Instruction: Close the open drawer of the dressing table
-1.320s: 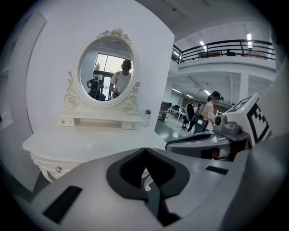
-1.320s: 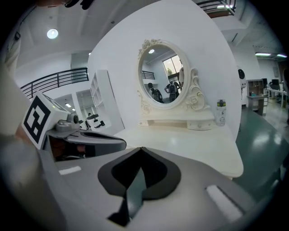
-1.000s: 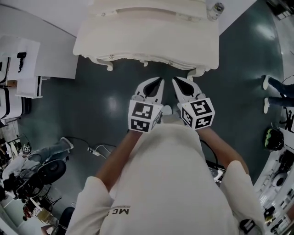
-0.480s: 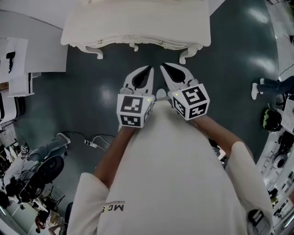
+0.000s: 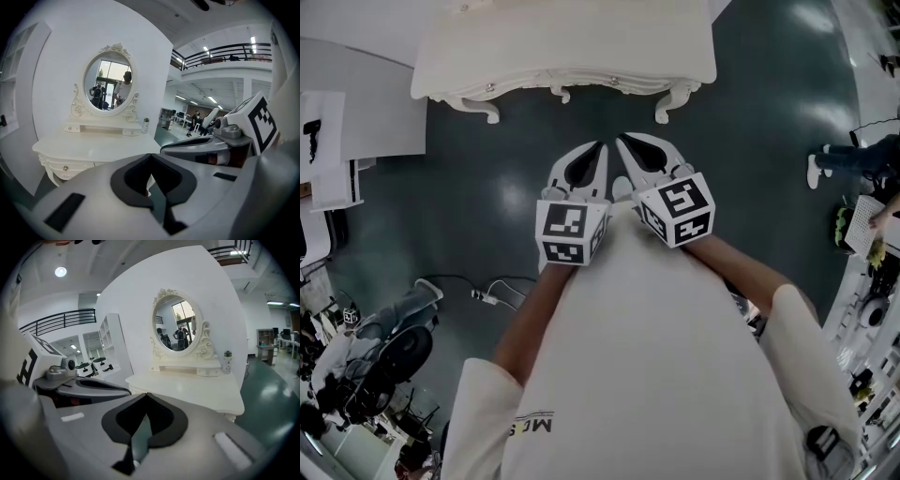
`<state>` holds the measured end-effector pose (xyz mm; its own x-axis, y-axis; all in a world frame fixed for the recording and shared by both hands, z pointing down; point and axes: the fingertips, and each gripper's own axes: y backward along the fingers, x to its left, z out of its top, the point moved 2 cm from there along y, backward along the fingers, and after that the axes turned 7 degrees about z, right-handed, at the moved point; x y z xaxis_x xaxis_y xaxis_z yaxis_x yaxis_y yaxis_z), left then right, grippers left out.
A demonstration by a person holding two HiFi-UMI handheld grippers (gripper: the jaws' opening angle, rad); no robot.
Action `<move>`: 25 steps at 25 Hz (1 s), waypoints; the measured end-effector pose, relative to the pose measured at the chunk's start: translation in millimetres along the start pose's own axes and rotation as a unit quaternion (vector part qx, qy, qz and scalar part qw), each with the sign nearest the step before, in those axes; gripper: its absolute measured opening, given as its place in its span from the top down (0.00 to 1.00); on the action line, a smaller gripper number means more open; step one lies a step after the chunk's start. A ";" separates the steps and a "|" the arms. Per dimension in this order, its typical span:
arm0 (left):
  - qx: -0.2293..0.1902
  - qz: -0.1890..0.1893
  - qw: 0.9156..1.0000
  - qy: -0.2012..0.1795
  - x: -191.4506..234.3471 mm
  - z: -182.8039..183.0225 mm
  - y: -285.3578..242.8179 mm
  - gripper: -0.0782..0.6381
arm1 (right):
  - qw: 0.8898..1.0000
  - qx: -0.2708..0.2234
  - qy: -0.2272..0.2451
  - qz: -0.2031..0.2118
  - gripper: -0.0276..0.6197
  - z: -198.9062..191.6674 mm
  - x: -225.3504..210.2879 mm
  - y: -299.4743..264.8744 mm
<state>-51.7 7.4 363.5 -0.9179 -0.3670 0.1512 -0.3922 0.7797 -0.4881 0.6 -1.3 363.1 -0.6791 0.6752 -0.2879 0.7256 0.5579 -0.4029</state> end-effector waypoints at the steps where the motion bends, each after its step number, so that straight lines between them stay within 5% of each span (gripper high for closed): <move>1: 0.000 0.000 1.000 0.002 -0.7 -1.1 0.1 0.88 | 1.000 -0.002 0.002 -0.001 0.95 -0.1 0.5 2.4; 25: 0.015 -0.009 1.000 -0.003 -25.3 -6.3 -11.1 0.88 | 1.000 -0.014 -0.008 -0.002 0.95 -5.6 -15.3 24.8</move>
<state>-24.5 11.3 370.5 -0.9106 -0.3831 0.1551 -0.4059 0.7582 -0.5103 29.5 4.9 362.4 -0.6835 0.6654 -0.3002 0.7255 0.5738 -0.3802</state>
